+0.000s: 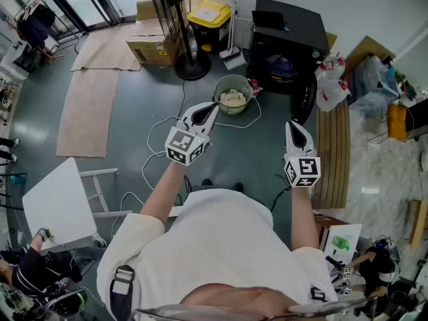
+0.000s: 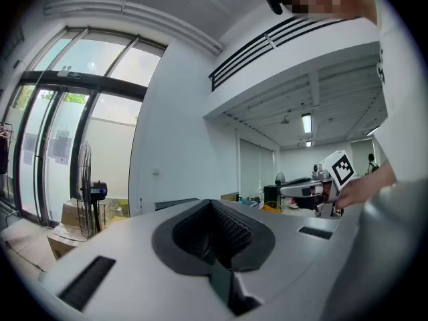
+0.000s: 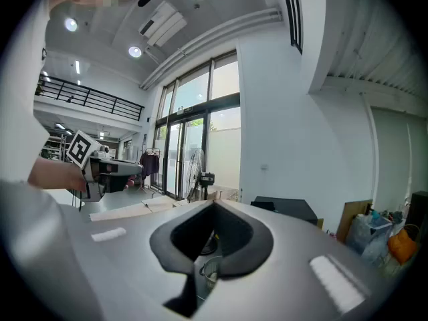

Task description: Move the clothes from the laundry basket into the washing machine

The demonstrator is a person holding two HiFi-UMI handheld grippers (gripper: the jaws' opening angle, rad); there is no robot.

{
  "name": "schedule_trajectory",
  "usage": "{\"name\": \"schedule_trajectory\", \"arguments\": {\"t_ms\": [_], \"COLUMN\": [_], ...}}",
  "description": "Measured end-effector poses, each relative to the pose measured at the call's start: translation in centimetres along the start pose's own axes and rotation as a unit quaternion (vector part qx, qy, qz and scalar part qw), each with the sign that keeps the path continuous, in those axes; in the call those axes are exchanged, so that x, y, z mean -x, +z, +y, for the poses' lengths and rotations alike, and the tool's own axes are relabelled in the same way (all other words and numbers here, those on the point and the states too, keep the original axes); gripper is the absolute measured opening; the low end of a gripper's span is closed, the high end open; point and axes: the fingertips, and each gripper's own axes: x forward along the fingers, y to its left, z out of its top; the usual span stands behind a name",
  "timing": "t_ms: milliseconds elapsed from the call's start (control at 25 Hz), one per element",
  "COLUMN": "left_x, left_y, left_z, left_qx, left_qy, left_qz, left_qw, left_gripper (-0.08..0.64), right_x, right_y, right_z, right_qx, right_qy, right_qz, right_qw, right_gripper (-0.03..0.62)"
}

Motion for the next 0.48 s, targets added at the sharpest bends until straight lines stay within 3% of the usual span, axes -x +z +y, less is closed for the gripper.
{"name": "schedule_trajectory", "arguments": {"t_ms": [480], "left_x": [-1.5], "left_y": [-0.2], "left_z": [-0.5], "left_qx": [-0.005], "left_qy": [0.001], "left_qz": [0.003], "left_qw": [1.0000], "left_gripper": [0.006], "right_x": [-0.6], "right_y": [-0.2], "right_z": [-1.4], "right_qx": [-0.006], "right_qy": [0.005], "right_qz": [-0.006], "right_qw": [1.000], "right_gripper": [0.009]}}
